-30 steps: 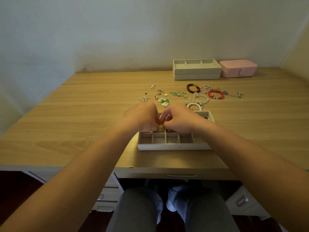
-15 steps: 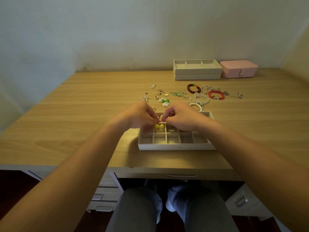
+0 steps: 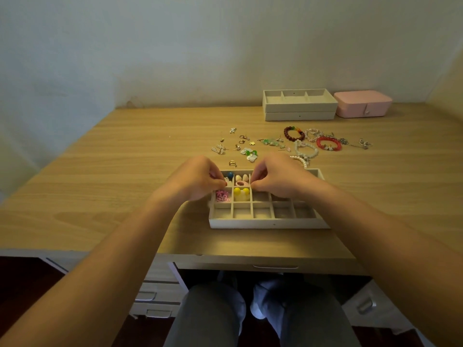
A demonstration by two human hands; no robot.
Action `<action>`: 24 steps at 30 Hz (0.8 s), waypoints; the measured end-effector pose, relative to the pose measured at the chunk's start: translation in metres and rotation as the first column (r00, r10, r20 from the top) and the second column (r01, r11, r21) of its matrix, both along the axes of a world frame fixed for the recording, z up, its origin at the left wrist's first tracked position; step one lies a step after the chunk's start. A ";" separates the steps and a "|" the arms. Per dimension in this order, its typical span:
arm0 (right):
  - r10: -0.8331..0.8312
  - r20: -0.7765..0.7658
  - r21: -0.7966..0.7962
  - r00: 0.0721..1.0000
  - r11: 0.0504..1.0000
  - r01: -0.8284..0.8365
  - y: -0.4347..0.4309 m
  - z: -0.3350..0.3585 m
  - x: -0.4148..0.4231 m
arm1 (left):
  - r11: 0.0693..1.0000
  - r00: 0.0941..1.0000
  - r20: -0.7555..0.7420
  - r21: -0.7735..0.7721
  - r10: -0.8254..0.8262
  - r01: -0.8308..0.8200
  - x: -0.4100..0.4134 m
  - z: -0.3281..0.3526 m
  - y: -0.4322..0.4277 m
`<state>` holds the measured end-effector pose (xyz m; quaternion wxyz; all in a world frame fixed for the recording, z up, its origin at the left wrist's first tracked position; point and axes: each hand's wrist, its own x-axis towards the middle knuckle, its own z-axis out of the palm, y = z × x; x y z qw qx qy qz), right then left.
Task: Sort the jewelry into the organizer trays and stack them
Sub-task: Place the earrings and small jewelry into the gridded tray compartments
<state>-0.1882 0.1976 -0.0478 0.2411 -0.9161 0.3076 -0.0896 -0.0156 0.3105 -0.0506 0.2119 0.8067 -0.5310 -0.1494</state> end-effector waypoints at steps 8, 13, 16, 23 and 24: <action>-0.091 0.125 0.063 0.988 0.994 0.084 -0.030 0.011 0.014 | 0.993 0.990 -0.134 -0.104 0.041 -0.056 0.009 0.009 -0.026; -0.187 0.146 0.079 0.971 0.981 0.177 -0.062 0.007 0.031 | 0.980 0.979 -0.195 -0.176 0.052 -0.087 0.007 0.007 -0.069; -0.188 0.104 0.057 0.977 0.981 0.183 -0.076 0.006 0.042 | 0.984 0.973 -0.229 -0.162 0.040 -0.079 0.009 0.007 -0.093; -0.131 -0.007 -0.019 0.991 0.991 0.131 -0.077 0.001 0.061 | 0.977 0.954 -0.300 -0.210 -0.019 -0.047 0.016 0.004 -0.116; -0.142 -0.030 -0.035 0.989 0.989 0.141 -0.077 0.000 0.062 | 0.974 0.951 -0.309 -0.221 -0.030 -0.041 0.017 0.002 -0.116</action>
